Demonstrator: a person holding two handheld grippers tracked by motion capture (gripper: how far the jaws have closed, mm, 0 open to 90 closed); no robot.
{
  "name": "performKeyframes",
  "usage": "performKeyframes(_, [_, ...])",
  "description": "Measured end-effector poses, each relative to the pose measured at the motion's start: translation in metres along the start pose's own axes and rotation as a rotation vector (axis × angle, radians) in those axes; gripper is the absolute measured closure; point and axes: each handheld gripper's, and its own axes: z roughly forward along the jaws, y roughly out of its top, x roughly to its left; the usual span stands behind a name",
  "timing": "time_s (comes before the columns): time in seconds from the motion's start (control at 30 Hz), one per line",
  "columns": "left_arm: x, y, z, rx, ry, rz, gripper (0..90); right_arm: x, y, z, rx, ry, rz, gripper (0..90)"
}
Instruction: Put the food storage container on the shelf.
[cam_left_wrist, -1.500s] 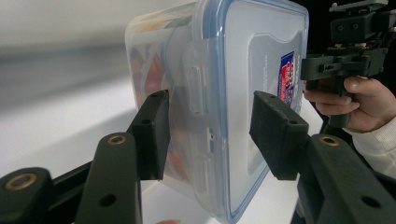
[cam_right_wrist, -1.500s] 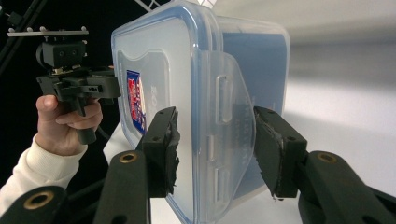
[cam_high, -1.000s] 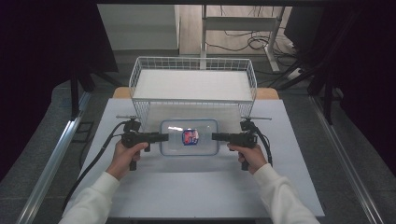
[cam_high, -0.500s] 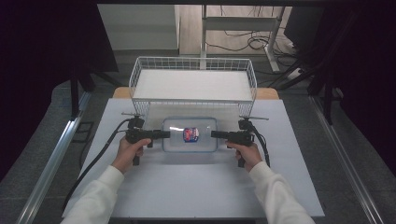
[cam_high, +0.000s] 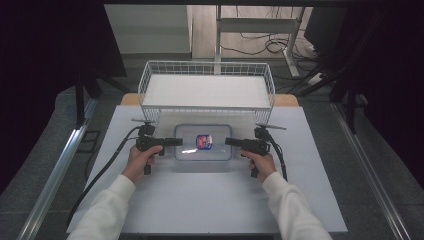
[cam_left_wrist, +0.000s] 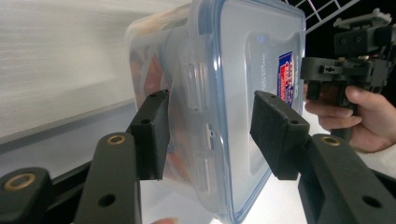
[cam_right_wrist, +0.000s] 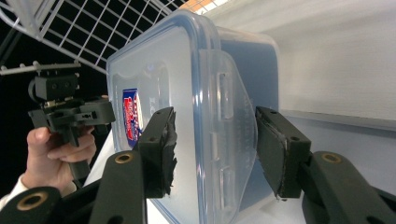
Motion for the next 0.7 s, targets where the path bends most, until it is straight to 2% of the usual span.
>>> performKeyframes(0.1, [0.003, 0.002, 0.001, 0.003, -0.005, -0.021, 48.5, -0.001, 0.001, 0.001, -0.004, -0.006, 0.006, 49.6])
performKeyframes(0.13, [0.005, 0.002, 0.001, 0.004, -0.009, -0.033, 48.6, -0.001, 0.002, 0.002, -0.001, -0.012, 0.027, 49.5])
performKeyframes(0.17, [0.006, 0.004, 0.002, 0.005, -0.015, -0.052, 48.6, -0.002, 0.002, 0.003, -0.01, -0.015, 0.027, 49.5])
performKeyframes(0.23, [0.007, 0.004, 0.002, 0.004, -0.015, -0.052, 48.5, -0.002, 0.002, 0.003, -0.013, -0.015, 0.032, 49.5])
performKeyframes(0.33, [0.01, 0.005, 0.003, 0.0, -0.016, -0.057, 48.3, -0.003, 0.002, 0.005, -0.026, -0.021, 0.065, 49.1])
performKeyframes(0.37, [0.01, 0.005, 0.004, -0.007, -0.019, -0.074, 48.2, -0.003, 0.002, 0.005, -0.029, -0.024, 0.068, 49.0])
performKeyframes(0.47, [0.01, 0.005, 0.006, -0.009, -0.014, -0.08, 47.6, -0.003, 0.002, 0.007, -0.039, -0.032, 0.069, 48.7])
performKeyframes(0.53, [0.012, 0.006, 0.007, -0.01, -0.012, -0.062, 46.9, -0.004, 0.003, 0.007, -0.043, -0.037, 0.082, 48.6])
performKeyframes(0.7, [0.012, 0.005, 0.008, -0.02, 0.001, -0.06, 45.5, -0.004, 0.003, 0.009, -0.054, -0.046, 0.103, 48.4])
